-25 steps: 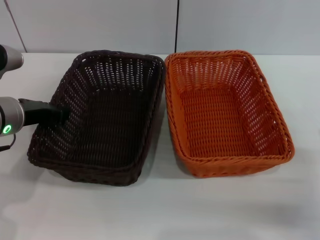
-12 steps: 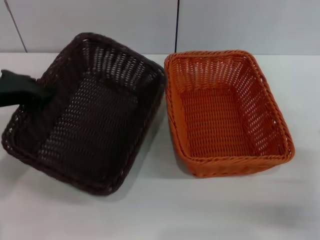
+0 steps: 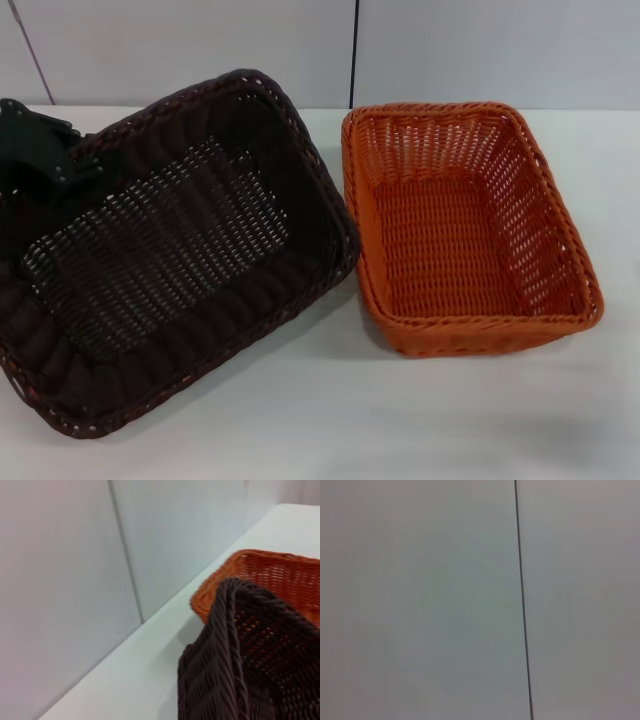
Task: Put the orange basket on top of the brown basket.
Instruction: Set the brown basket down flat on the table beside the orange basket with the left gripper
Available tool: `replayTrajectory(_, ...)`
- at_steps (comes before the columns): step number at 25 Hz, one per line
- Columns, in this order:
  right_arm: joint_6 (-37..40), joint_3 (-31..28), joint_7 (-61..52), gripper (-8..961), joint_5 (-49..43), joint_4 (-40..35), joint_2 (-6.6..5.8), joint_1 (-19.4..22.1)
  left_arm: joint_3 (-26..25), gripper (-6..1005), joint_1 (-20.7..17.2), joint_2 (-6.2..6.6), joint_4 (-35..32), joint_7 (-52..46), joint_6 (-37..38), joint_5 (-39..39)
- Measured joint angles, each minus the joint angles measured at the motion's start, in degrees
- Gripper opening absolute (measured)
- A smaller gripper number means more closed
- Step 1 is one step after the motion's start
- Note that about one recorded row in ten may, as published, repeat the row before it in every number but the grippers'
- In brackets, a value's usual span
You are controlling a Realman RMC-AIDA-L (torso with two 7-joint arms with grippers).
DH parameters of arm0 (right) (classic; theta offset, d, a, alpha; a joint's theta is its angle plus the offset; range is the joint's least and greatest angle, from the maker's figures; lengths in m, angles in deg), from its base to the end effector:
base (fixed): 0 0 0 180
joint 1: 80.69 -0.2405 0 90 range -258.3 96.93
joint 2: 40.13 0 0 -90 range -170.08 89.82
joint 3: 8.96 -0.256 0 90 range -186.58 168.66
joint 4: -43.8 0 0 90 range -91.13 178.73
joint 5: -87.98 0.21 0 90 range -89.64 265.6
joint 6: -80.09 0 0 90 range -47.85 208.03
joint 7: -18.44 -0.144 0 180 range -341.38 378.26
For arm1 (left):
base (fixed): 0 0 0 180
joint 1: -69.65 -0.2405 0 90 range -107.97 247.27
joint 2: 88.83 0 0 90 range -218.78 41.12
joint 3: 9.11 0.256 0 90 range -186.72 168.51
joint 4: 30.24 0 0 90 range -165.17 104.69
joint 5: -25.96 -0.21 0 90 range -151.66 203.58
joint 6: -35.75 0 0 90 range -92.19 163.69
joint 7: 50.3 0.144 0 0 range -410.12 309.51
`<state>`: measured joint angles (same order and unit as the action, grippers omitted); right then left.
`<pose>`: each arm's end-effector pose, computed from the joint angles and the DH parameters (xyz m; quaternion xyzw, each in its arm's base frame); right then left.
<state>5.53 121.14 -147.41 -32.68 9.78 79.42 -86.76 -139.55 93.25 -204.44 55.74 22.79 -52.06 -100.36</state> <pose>0.3235 0.2637 0.0010 -0.5620 0.2254 0.3064 0.7345 -0.2192 0.3514 0.1292 -0.9397 -0.1499 -0.0284 0.3062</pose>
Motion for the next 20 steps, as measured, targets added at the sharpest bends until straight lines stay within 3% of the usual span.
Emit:
replayTrajectory(2, -0.6, 0.4, 0.0, 824, 0.0, -0.1, 0.05, 0.3, -0.9, 218, 1.8, 1.26, -2.3, 2.3, -2.7, 0.2)
replayTrajectory(6, -1.3, 1.0, 0.0, 824, 0.0, -0.5, 0.08, 1.2, -0.7, 213, 3.4, 2.08, -4.8, 4.3, -4.0, 0.0)
replayTrajectory(16, -1.9, 1.5, 0.0, 823, -0.2, -0.6, 0.04, 1.6, 1.3, 212, 7.4, 0.9, -9.0, 9.6, -3.4, -1.9)
replayTrajectory(20, -1.9, 1.7, 0.1, 823, -0.1, -0.5, -0.03, 1.4, 3.9, 213, 8.8, -0.18, -11.5, 12.5, -2.1, -2.1)
